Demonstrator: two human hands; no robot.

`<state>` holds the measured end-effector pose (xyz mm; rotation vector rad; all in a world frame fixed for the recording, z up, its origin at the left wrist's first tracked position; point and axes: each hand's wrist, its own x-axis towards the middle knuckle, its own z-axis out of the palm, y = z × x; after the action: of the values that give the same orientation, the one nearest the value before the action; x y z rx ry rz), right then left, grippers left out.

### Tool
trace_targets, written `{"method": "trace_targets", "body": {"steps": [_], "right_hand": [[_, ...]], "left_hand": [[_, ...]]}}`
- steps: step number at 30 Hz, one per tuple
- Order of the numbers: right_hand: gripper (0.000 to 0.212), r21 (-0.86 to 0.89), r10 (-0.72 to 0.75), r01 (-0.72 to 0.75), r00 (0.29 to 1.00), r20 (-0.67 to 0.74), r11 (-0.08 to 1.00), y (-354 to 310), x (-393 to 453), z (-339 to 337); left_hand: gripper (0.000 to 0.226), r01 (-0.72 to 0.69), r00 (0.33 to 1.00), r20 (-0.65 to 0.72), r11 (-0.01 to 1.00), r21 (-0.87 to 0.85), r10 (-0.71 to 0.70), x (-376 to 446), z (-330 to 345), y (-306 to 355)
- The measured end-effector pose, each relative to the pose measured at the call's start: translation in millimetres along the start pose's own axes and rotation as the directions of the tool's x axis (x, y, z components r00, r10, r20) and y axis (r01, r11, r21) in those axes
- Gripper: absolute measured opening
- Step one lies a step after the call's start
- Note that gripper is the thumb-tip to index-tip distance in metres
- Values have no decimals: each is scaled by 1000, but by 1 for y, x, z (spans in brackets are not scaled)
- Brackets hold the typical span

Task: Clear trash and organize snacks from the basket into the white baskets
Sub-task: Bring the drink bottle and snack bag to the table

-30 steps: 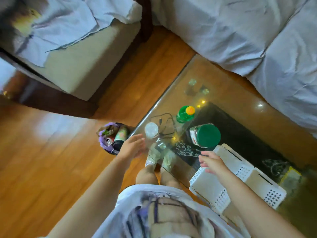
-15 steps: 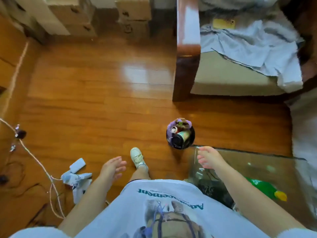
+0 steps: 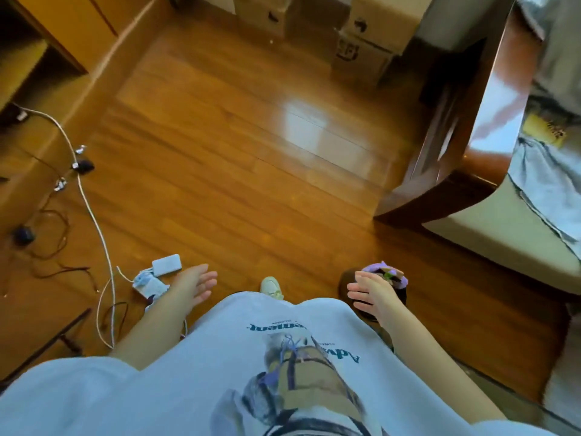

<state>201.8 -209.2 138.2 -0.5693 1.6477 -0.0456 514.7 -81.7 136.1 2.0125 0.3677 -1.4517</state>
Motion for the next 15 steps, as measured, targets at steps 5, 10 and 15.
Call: {"method": "trace_targets", "body": {"steps": [5,10,15], "right_hand": [[29,-44,78,-80,995,-55,996,-34,12,31],[26,-178,37,-66,987,-157,982,-85,42,73],[22,-293,19,-51,994,-111,955,-176,84,126]], "left_hand": [[32,-97,995,14,984,147,96,13,17,67],[27,-107,992,87,984,145,95,29,17,107],[29,-56,997,45,998,-12,57,65,-18,150]]}}
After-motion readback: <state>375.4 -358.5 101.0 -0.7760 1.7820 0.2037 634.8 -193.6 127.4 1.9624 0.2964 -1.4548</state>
